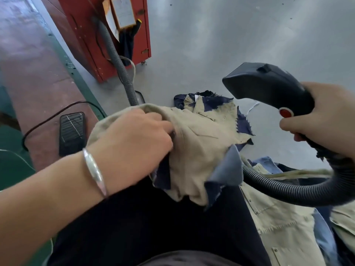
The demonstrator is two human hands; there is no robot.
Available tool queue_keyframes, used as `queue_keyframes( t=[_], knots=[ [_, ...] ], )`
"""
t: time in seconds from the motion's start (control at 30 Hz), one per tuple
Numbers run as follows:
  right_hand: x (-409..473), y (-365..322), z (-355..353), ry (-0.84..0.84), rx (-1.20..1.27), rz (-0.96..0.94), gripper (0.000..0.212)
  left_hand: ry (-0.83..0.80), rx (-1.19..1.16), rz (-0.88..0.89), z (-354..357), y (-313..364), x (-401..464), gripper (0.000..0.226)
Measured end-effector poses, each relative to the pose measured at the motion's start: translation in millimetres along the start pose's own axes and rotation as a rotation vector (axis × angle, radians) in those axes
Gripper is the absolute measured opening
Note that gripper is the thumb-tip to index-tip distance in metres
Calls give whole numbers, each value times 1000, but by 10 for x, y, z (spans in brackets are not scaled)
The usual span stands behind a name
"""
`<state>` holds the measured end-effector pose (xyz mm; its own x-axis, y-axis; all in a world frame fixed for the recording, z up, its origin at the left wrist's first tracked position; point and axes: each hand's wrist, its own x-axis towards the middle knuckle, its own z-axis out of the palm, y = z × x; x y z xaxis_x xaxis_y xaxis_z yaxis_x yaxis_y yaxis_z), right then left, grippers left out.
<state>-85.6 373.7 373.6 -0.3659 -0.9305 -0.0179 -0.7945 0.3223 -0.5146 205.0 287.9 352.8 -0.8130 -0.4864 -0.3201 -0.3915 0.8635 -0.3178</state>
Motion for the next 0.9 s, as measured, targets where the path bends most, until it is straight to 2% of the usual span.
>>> queue_keyframes(
  t=[0.1, 0.13, 0.2, 0.23, 0.3, 0.43, 0.53, 0.6, 0.67, 0.7, 0.77, 0.83, 0.9],
  knots=[
    [-19, 30, -17, 4, 13, 4, 34, -80, -71, -65, 6, 105, -142, 45],
    [-26, 45, -18, 7, 22, 5, 33, -106, -115, -82, 5, 219, -174, 55],
    [-37, 77, -11, 20, 41, 10, 34, -43, -262, -192, -31, 464, -167, 79],
    [-40, 92, -6, 26, 47, 11, 36, 32, -335, -263, -24, 567, -123, 83],
    [-46, 111, 12, 27, 47, 8, 37, 24, -432, -358, -33, 708, 41, 87],
    [-64, 105, 41, 8, 40, -1, 39, -12, -478, -406, -49, 823, 377, 85],
    [-80, 119, 36, -5, 44, -6, 39, 13, -525, -460, -4, 718, 571, 72],
    [-84, 126, 35, 8, 38, -7, 39, 17, -569, -450, -4, 609, 619, 85],
    [-85, 143, 29, 19, 39, -5, 39, -13, -593, -349, -20, 568, 629, 107],
    [-81, 152, 29, 21, 41, -7, 39, -25, -592, -336, -18, 562, 627, 107],
    [-71, 159, 24, 22, 47, -15, 39, 12, -571, -398, -10, 603, 589, 83],
    [-82, 163, 16, 21, 45, -19, 40, 115, -467, -485, 36, 679, 472, 63],
    [-108, 161, 10, 9, 28, -15, 41, 198, -452, -553, 90, 711, 391, 58]
  ],
)
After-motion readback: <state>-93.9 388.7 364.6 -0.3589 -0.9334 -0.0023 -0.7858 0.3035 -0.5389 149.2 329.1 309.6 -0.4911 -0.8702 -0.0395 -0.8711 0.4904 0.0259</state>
